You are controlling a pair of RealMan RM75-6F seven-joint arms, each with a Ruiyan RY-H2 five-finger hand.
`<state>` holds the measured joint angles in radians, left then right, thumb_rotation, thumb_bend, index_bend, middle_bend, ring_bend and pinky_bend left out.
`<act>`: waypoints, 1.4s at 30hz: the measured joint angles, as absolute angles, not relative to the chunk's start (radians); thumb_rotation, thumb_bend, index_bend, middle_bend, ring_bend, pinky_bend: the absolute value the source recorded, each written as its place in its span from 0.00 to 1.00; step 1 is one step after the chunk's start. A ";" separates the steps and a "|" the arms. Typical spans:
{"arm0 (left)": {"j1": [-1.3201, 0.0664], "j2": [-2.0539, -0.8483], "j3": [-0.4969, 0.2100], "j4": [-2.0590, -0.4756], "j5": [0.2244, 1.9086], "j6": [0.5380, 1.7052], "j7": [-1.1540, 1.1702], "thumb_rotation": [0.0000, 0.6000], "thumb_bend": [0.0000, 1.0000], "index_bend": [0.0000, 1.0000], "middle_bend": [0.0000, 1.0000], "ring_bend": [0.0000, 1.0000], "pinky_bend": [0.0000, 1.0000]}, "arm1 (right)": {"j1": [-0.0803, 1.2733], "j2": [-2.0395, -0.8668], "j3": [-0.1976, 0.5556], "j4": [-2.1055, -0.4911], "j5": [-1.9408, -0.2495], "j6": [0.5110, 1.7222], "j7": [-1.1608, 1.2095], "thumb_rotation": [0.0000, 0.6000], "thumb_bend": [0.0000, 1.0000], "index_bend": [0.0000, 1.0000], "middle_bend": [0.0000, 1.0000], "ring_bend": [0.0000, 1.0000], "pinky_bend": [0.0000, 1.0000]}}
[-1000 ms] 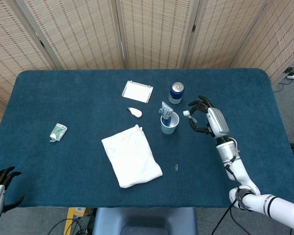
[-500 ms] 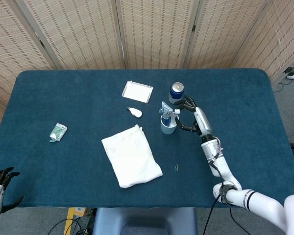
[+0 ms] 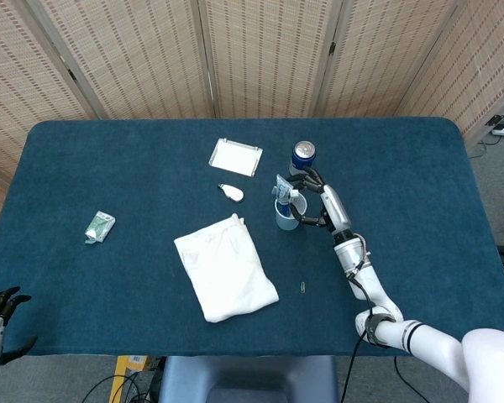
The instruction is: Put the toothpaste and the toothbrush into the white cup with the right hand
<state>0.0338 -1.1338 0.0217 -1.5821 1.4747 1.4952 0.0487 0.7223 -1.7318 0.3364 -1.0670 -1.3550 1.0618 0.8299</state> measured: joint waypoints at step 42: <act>-0.035 -1.186 -0.029 -1.587 1.541 1.517 0.088 1.00 0.27 0.27 0.17 0.15 0.17 | 0.311 -1.114 0.105 -1.665 -1.303 1.301 0.102 1.00 0.35 0.02 0.11 0.00 0.00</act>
